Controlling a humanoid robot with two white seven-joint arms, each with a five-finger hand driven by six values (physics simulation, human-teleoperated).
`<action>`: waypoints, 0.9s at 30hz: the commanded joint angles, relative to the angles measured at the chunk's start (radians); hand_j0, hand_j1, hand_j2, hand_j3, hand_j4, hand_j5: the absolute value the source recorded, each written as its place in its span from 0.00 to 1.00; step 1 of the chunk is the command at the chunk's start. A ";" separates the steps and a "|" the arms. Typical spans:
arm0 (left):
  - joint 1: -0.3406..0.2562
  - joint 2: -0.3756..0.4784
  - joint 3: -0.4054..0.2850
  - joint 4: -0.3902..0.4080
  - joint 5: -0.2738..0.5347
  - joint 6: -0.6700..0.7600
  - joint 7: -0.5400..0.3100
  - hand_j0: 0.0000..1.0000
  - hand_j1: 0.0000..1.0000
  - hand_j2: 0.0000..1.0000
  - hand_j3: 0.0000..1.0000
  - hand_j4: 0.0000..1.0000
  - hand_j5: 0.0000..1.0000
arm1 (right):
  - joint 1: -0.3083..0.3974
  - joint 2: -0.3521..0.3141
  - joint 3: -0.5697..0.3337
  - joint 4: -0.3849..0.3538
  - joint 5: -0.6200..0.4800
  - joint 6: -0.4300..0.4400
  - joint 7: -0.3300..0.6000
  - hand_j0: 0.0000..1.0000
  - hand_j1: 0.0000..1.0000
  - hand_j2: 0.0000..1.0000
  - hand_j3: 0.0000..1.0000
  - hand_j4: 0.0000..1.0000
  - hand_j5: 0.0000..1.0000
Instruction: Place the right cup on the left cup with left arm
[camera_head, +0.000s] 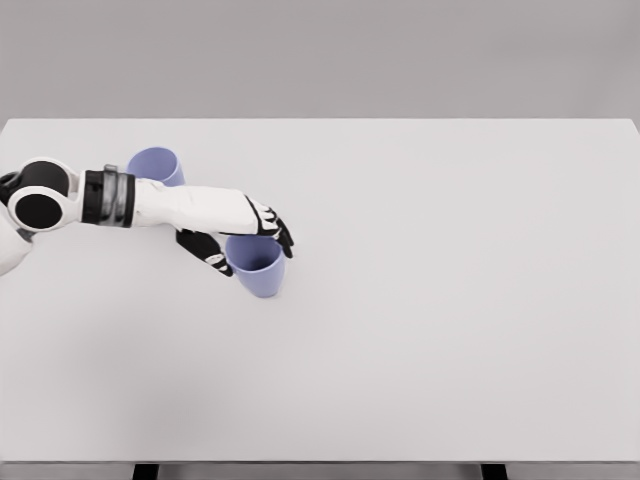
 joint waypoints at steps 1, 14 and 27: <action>0.000 0.011 0.003 -0.004 0.010 0.003 0.000 0.55 0.55 0.55 0.55 0.55 0.55 | 0.000 0.000 0.000 0.000 0.000 0.000 0.000 1.00 1.00 1.00 1.00 1.00 1.00; -0.152 0.208 0.001 -0.074 0.168 0.003 0.000 0.49 0.49 0.49 0.49 0.49 0.49 | 0.000 0.000 0.000 0.000 0.000 0.000 0.000 1.00 1.00 1.00 1.00 1.00 1.00; -0.198 0.239 0.000 0.024 0.185 0.003 0.000 0.49 0.49 0.49 0.49 0.49 0.49 | 0.000 0.000 0.000 0.000 0.000 0.000 0.000 1.00 1.00 1.00 1.00 1.00 1.00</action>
